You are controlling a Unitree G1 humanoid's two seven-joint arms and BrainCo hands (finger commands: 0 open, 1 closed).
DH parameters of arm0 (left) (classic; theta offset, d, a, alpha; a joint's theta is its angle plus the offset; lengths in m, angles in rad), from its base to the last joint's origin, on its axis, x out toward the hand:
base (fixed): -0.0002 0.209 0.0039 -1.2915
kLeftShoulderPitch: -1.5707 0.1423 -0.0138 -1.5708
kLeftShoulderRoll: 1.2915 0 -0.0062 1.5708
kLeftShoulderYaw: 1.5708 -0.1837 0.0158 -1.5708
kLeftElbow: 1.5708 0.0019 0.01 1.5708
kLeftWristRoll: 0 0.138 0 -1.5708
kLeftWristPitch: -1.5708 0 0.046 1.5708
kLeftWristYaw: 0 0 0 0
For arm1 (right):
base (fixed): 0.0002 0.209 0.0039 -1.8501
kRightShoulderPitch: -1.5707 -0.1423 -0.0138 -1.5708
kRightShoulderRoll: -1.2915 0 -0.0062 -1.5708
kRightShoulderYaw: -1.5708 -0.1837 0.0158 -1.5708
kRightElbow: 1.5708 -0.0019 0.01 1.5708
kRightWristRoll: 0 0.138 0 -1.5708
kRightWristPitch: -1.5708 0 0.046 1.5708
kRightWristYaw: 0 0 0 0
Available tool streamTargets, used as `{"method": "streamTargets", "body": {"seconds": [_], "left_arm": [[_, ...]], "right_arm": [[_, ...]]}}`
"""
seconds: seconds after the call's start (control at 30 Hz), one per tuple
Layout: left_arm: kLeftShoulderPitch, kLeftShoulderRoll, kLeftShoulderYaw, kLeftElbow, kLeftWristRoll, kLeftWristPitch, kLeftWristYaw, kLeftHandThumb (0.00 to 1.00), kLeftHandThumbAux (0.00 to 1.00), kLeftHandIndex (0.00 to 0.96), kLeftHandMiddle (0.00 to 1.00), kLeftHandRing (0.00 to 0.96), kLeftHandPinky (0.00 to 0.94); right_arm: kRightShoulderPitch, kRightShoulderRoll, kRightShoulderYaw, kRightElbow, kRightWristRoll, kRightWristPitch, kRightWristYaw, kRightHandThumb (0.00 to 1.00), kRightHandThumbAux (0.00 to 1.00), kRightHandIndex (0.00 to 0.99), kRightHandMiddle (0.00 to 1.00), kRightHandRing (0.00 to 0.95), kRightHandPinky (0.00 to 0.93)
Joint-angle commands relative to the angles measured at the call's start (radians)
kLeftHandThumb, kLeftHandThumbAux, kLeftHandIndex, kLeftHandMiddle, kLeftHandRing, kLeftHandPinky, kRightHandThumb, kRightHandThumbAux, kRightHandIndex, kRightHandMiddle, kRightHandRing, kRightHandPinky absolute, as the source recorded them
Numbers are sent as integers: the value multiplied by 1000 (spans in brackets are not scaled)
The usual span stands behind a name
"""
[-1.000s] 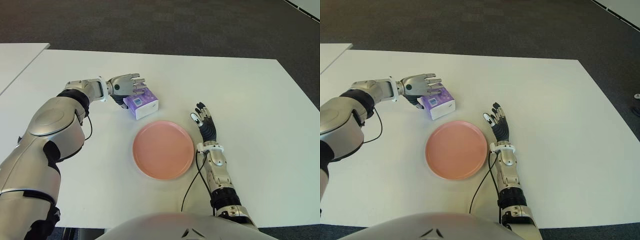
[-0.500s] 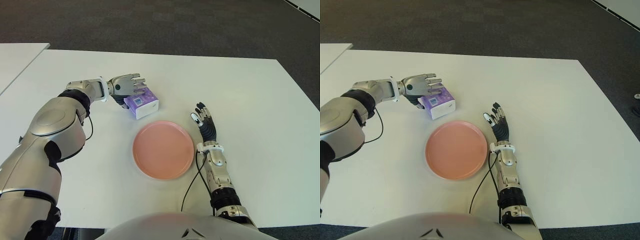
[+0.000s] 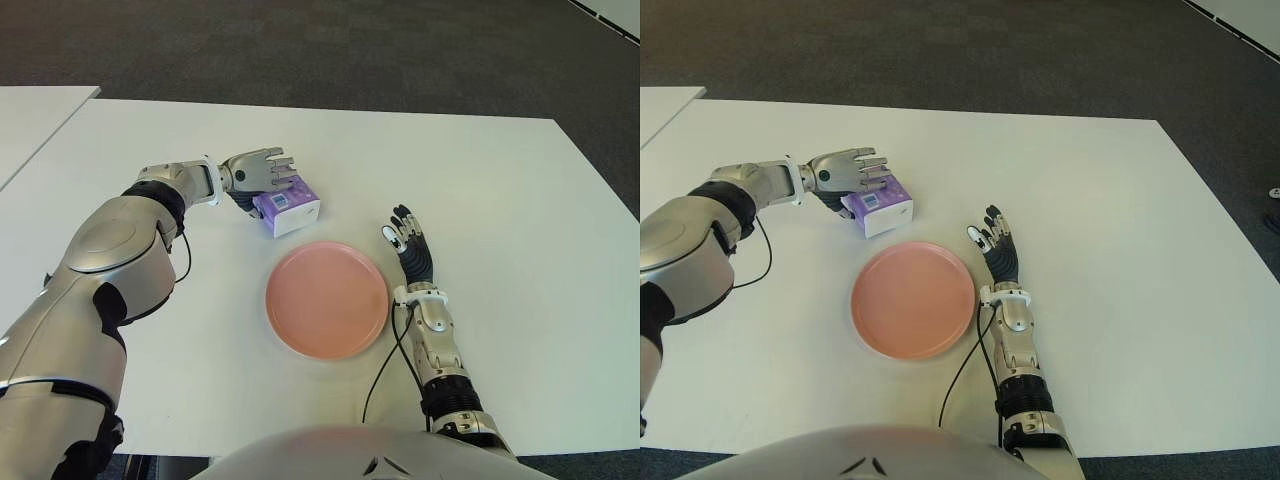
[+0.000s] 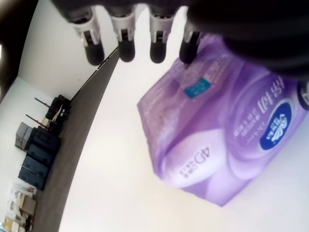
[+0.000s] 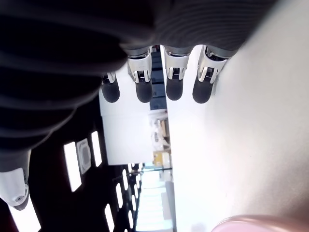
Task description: Put the tissue paper into the plate.
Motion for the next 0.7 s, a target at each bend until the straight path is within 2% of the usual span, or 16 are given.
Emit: {"method": "streamTargets", "body": {"seconds": [0.03,0.33,0.57,0.7], "left_arm": [[45,-19,14,3,-20,-21,-16,467,178,0,0,0,0],[115,-55,54,10,-72,0,-31,460,191,0,0,0,0],[147,-68,69,15,-103,-3,-66,483,196,0,0,0,0],[191,-83,82,20,-127,2,-99,490,195,0,0,0,0]], "right_arm": [[78,0,-2,66,-5,92,-12,500,526,1,1,0,29],[81,-2,-1,65,-2,89,-6,495,533,6,6,0,26],[85,-5,-6,69,5,85,0,505,531,10,7,0,24],[92,-8,-8,67,6,82,2,507,525,9,2,0,21]]}}
